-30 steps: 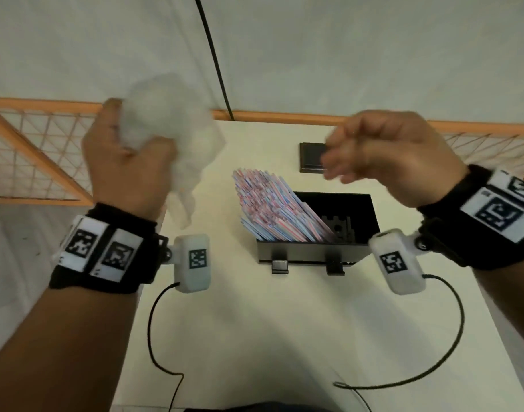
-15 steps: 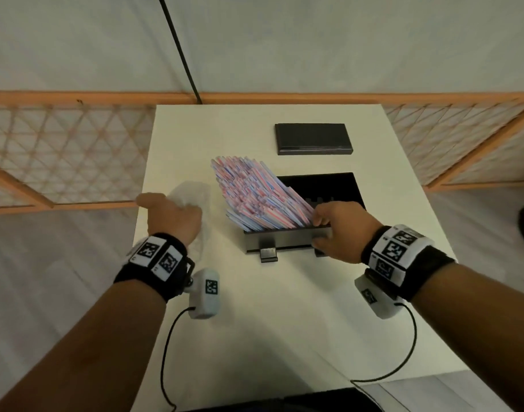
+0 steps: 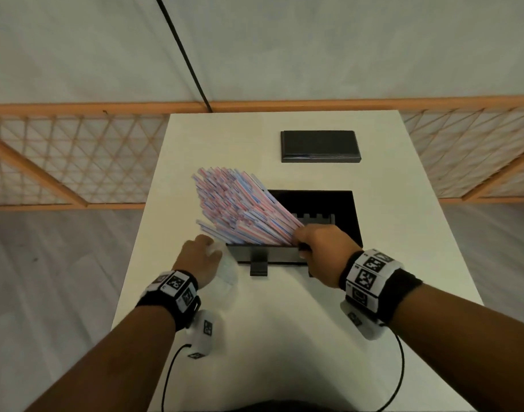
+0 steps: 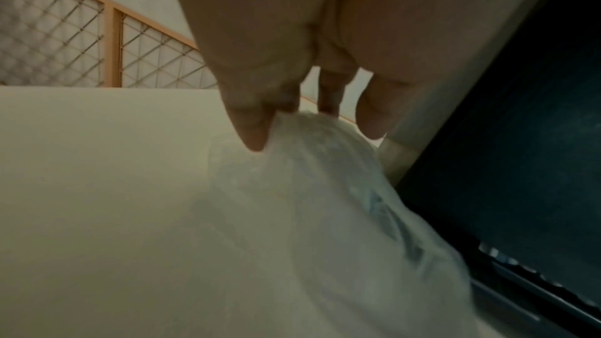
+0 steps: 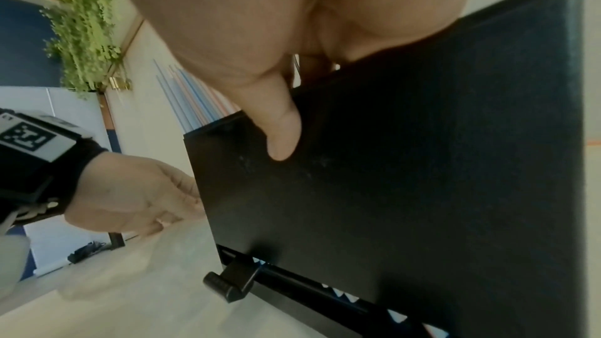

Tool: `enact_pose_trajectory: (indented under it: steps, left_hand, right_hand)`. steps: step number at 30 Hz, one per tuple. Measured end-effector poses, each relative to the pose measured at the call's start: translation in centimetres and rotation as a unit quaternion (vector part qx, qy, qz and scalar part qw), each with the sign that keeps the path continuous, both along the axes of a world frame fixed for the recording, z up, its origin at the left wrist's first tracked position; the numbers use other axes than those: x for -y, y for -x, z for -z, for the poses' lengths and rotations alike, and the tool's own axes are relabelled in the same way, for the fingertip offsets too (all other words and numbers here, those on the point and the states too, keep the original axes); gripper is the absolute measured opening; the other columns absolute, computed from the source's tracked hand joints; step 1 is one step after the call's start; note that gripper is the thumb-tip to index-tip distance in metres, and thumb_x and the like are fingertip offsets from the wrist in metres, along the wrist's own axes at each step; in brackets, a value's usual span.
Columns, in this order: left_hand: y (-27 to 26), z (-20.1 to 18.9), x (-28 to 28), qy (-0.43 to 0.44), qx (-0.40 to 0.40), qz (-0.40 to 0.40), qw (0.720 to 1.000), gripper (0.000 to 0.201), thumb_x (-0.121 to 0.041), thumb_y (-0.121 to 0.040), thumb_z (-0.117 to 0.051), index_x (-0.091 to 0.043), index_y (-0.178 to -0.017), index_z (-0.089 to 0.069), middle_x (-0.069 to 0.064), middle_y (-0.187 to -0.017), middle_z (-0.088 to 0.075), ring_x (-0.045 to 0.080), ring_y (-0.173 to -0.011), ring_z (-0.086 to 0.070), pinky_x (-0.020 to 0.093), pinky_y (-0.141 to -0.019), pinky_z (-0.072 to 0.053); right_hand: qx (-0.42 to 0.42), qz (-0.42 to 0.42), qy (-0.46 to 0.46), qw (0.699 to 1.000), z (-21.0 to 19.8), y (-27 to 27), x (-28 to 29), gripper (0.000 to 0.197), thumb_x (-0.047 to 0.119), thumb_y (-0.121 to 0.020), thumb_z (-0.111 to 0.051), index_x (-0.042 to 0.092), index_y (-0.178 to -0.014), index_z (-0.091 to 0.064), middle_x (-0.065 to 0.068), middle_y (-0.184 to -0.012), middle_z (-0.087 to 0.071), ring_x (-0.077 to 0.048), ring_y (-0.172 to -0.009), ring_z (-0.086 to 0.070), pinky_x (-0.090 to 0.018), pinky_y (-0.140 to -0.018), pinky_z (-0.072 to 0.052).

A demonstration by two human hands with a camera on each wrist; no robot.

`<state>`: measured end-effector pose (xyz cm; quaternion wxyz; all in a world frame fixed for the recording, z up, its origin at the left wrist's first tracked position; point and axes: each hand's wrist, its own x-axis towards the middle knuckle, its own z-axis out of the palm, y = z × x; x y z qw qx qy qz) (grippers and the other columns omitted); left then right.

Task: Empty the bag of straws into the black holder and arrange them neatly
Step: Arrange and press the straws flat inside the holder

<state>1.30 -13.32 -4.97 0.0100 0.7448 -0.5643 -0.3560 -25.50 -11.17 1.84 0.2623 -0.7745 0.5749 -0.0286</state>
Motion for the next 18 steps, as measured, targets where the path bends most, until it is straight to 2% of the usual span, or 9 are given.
enact_pose_trajectory:
  steps: [2,4,6,9,12,13,14,16,18]
  left_hand:
    - [0.0,0.0,-0.5,-0.029,0.006,0.052,0.998,0.052,-0.036,-0.103,-0.052,-0.02,-0.151,-0.038,0.011,-0.153,-0.046,0.034,-0.134,-0.05,0.037,-0.106,-0.04]
    - [-0.2,-0.1,-0.8,-0.024,0.028,0.068,0.997,0.056,-0.038,-0.102,-0.054,-0.022,-0.153,-0.038,0.008,-0.157,-0.041,0.032,-0.141,-0.043,0.037,-0.112,-0.035]
    - [-0.3,-0.4,-0.9,0.018,0.071,0.069,0.995,0.06,-0.042,-0.097,-0.06,-0.02,-0.151,-0.043,0.01,-0.157,-0.038,0.034,-0.143,-0.037,0.04,-0.117,-0.03]
    - [-0.3,-1.3,-1.0,0.083,0.082,0.056,0.992,0.06,-0.041,-0.09,-0.071,-0.01,-0.138,-0.054,0.013,-0.141,-0.045,0.035,-0.132,-0.042,0.04,-0.11,-0.034]
    - [-0.1,-1.9,-0.6,0.092,0.016,0.029,0.995,0.05,-0.034,-0.09,-0.073,-0.007,-0.129,-0.058,0.011,-0.13,-0.05,0.025,-0.106,-0.056,0.031,-0.093,-0.041]
    - [-0.2,-1.9,-0.6,0.092,0.006,0.029,0.995,0.049,-0.033,-0.09,-0.073,-0.008,-0.129,-0.058,0.01,-0.13,-0.051,0.024,-0.104,-0.057,0.03,-0.091,-0.042]
    - [-0.3,-1.9,-0.6,0.095,0.01,0.035,0.995,0.049,-0.032,-0.09,-0.074,-0.009,-0.13,-0.059,0.01,-0.131,-0.051,0.027,-0.11,-0.057,0.032,-0.094,-0.042]
    - [-0.7,-1.7,-0.7,0.108,0.028,0.05,0.992,0.049,-0.032,-0.086,-0.075,-0.011,-0.128,-0.062,0.011,-0.132,-0.051,0.033,-0.125,-0.048,0.037,-0.103,-0.037]
    - [-0.7,-2.1,-1.0,0.133,0.029,0.049,0.99,0.05,-0.032,-0.083,-0.078,-0.009,-0.124,-0.063,0.012,-0.13,-0.05,0.035,-0.127,-0.041,0.038,-0.104,-0.034]
  right_hand:
    - [0.015,0.003,0.0,1.0,-0.3,0.1,0.1,0.005,0.013,-0.085,-0.057,0.014,-0.086,-0.062,-0.004,-0.085,-0.063,-0.022,-0.076,-0.059,-0.032,-0.069,-0.051]
    - [0.043,0.024,0.003,0.999,-0.6,0.2,0.2,0.016,0.027,-0.083,-0.066,0.013,-0.078,-0.059,-0.001,-0.074,-0.06,-0.018,-0.067,-0.055,-0.028,-0.062,-0.047]
    - [0.074,0.071,0.014,0.995,-0.6,0.3,0.6,0.026,0.034,-0.083,-0.07,0.013,-0.077,-0.056,0.001,-0.071,-0.057,-0.013,-0.062,-0.052,-0.022,-0.057,-0.042]
    - [0.066,0.131,0.004,0.989,-0.7,0.3,1.8,0.024,0.033,-0.081,-0.068,0.014,-0.092,-0.057,-0.001,-0.089,-0.058,-0.017,-0.076,-0.055,-0.025,-0.065,-0.043]
    - [-0.013,0.126,-0.062,0.99,-0.8,-0.1,3.1,0.048,0.035,-0.079,-0.065,0.016,-0.122,-0.054,-0.003,-0.108,-0.053,-0.021,-0.094,-0.055,-0.029,-0.079,-0.047]
    - [-0.025,0.121,-0.081,0.989,-1.0,-0.4,3.4,0.053,0.035,-0.08,-0.065,0.017,-0.128,-0.052,-0.004,-0.112,-0.054,-0.022,-0.098,-0.056,-0.031,-0.082,-0.049]
    - [-0.028,0.116,-0.097,0.988,-1.1,-0.7,3.7,0.054,0.035,-0.08,-0.064,0.018,-0.129,-0.052,-0.005,-0.113,-0.058,-0.023,-0.098,-0.058,-0.032,-0.084,-0.051]
    - [-0.035,0.105,-0.121,0.986,-1.2,-1.2,4.1,0.041,0.03,-0.08,-0.064,0.021,-0.119,-0.058,-0.005,-0.106,-0.065,-0.023,-0.093,-0.062,-0.034,-0.083,-0.054]
    - [-0.056,0.094,-0.122,0.986,-1.3,-1.5,4.4,0.027,0.025,-0.08,-0.065,0.021,-0.107,-0.06,-0.004,-0.099,-0.065,-0.025,-0.09,-0.063,-0.033,-0.079,-0.054]
